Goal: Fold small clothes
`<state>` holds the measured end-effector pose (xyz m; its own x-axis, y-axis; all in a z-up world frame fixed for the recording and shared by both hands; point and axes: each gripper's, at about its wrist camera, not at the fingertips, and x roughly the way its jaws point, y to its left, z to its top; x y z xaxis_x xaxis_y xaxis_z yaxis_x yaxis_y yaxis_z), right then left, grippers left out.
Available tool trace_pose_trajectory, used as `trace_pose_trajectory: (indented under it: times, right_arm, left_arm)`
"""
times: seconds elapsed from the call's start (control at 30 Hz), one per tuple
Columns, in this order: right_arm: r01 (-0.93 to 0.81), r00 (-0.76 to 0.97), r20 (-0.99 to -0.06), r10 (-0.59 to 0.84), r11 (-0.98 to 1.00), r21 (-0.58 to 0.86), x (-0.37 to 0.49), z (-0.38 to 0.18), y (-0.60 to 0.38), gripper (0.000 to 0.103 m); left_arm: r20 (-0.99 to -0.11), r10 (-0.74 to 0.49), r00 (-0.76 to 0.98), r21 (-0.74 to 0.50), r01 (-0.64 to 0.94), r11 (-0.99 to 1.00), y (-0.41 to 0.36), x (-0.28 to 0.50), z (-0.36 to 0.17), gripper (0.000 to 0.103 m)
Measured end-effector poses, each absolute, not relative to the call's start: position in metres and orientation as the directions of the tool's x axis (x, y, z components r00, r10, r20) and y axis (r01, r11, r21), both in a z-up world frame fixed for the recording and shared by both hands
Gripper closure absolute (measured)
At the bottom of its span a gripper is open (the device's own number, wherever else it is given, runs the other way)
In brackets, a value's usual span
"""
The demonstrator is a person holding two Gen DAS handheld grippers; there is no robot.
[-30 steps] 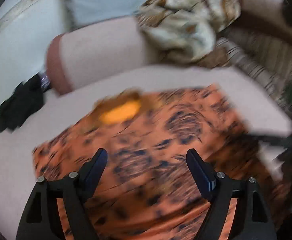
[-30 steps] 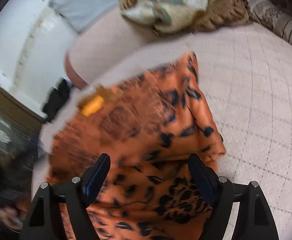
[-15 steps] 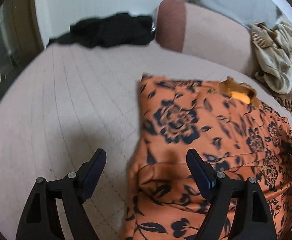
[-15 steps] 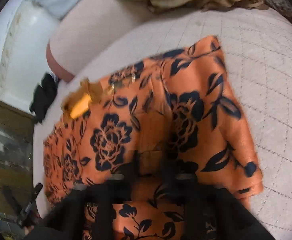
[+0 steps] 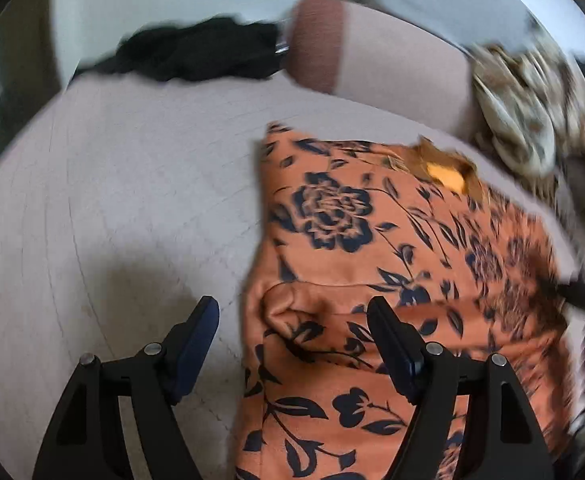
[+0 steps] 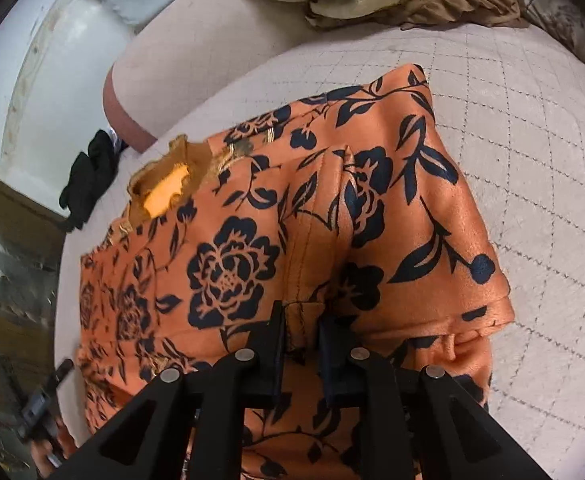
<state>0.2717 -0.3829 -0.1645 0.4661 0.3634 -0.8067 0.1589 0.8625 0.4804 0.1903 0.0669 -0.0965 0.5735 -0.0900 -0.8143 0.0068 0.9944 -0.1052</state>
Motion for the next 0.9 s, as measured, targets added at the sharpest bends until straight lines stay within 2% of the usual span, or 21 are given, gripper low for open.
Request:
trace_pose_trajectory:
  times: [0.07, 0.1, 0.13, 0.2, 0.23, 0.3, 0.4, 0.47, 0.53, 0.57, 0.63, 0.67, 0.7, 0.73, 0.8, 0.87, 0.9]
  right_arm:
    - [0.147, 0.46, -0.812, 0.359, 0.871, 0.468, 0.271, -0.162, -0.383, 0.086]
    - [0.144, 0.463, -0.809, 0.362, 0.87, 0.472, 0.271, -0.16, -0.383, 0.086]
    - [0.139, 0.477, -0.8, 0.365, 0.867, 0.479, 0.27, -0.153, -0.383, 0.086]
    - [0.119, 0.505, -0.777, 0.376, 0.861, 0.494, 0.267, -0.14, -0.385, 0.086]
    - [0.1, 0.52, -0.768, 0.375, 0.866, 0.491, 0.265, -0.133, -0.385, 0.086]
    - [0.081, 0.517, -0.777, 0.359, 0.884, 0.461, 0.265, -0.129, -0.384, 0.086]
    - [0.127, 0.387, -0.844, 0.371, 0.885, 0.448, 0.274, -0.168, -0.386, 0.078]
    - [0.13, 0.443, -0.804, 0.397, 0.859, 0.495, 0.268, -0.16, -0.396, 0.076]
    - [0.128, 0.491, -0.799, 0.347, 0.879, 0.46, 0.259, -0.139, -0.403, 0.054]
    - [0.13, 0.539, -0.787, 0.301, 0.893, 0.431, 0.254, -0.123, -0.408, 0.05]
    - [0.119, 0.601, -0.745, 0.29, 0.889, 0.442, 0.251, -0.101, -0.414, 0.049]
    - [0.098, 0.621, -0.719, 0.312, 0.879, 0.466, 0.253, -0.091, -0.413, 0.049]
    - [0.074, 0.629, -0.699, 0.34, 0.869, 0.489, 0.257, -0.085, -0.412, 0.049]
    - [0.024, 0.62, -0.669, 0.409, 0.843, 0.538, 0.265, -0.083, -0.406, 0.042]
    - [-0.023, 0.558, -0.648, 0.518, 0.791, 0.612, 0.283, -0.102, -0.399, 0.035]
    - [0.071, 0.45, -0.731, 0.512, 0.796, 0.601, 0.306, -0.146, -0.401, 0.032]
    - [0.16, 0.423, -0.743, 0.519, 0.764, 0.625, 0.311, -0.171, -0.412, 0.043]
  left_arm:
    - [-0.844, -0.003, 0.536, -0.014, -0.016, 1.0, 0.062, 0.202, -0.108, 0.026]
    - [-0.865, 0.009, 0.502, -0.009, -0.033, 0.999, 0.063, 0.209, -0.116, 0.037]
    - [-0.874, 0.014, 0.486, -0.017, -0.06, 0.998, 0.067, 0.213, -0.121, 0.054]
    - [-0.867, -0.026, 0.497, -0.081, -0.089, 0.993, 0.077, 0.215, -0.117, 0.079]
    - [-0.858, -0.02, 0.513, -0.085, -0.104, 0.991, 0.078, 0.213, -0.11, 0.082]
    - [-0.844, 0.005, 0.536, -0.074, -0.126, 0.989, 0.077, 0.209, -0.106, 0.083]
    - [-0.858, 0.002, 0.514, -0.111, -0.188, 0.976, 0.083, 0.203, -0.118, 0.079]
    - [-0.858, -0.001, 0.514, -0.123, -0.203, 0.971, 0.085, 0.197, -0.11, 0.07]
    - [-0.842, -0.025, 0.539, -0.156, -0.199, 0.968, 0.09, 0.189, -0.092, 0.068]
    - [-0.82, -0.019, 0.572, -0.158, -0.194, 0.968, 0.091, 0.186, -0.078, 0.066]
    - [-0.773, -0.037, 0.634, -0.179, -0.162, 0.97, 0.09, 0.186, -0.054, 0.057]
    - [-0.758, -0.052, 0.65, -0.192, -0.146, 0.971, 0.089, 0.188, -0.05, 0.048]
    - [-0.748, -0.068, 0.66, -0.2, -0.127, 0.972, 0.085, 0.192, -0.048, 0.044]
    - [-0.743, -0.082, 0.664, -0.199, -0.102, 0.975, 0.077, 0.201, -0.051, 0.044]
    - [-0.775, -0.095, 0.624, -0.179, -0.073, 0.981, 0.066, 0.218, -0.067, 0.044]
    - [-0.87, 0.008, 0.494, -0.062, -0.125, 0.99, 0.059, 0.246, -0.104, 0.044]
    - [-0.893, 0.017, 0.449, -0.054, -0.143, 0.988, 0.061, 0.251, -0.119, 0.041]
